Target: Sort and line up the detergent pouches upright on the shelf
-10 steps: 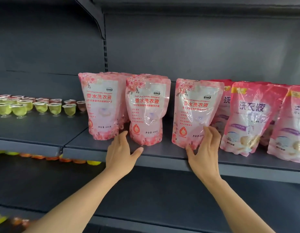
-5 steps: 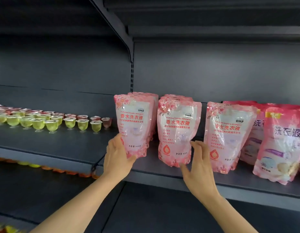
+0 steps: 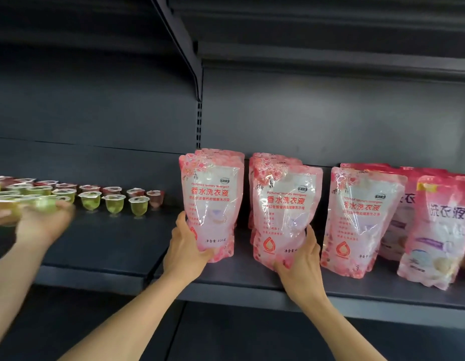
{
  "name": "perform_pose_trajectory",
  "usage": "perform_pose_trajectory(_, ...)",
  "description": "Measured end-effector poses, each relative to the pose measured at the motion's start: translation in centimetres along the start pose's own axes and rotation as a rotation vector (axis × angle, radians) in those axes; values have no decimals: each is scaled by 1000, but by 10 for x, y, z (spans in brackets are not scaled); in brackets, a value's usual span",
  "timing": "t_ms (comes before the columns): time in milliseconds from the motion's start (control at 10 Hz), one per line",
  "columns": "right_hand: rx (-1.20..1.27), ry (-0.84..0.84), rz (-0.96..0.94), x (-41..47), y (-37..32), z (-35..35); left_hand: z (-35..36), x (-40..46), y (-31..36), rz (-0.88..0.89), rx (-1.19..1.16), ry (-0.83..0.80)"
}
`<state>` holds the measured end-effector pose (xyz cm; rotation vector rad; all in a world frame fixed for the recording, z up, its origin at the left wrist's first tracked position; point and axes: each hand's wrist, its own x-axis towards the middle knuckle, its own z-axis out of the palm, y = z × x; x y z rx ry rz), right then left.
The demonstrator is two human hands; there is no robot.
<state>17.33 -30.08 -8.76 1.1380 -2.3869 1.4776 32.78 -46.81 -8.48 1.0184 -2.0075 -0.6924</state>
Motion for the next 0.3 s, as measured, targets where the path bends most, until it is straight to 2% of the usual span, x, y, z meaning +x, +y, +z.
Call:
perform_pose_trajectory(100, 8, -17, 5, -2, -3, -2, -4, -3, 0, 20, 8, -47)
perform_pose_trajectory(200, -38, -32, -14, -8, -5, -5, -8, -11, -1, 37, 15, -17)
perform_pose_trajectory(300, -86, -10, -43, -16, -9, -11, -10, -24, 7, 123, 122, 154)
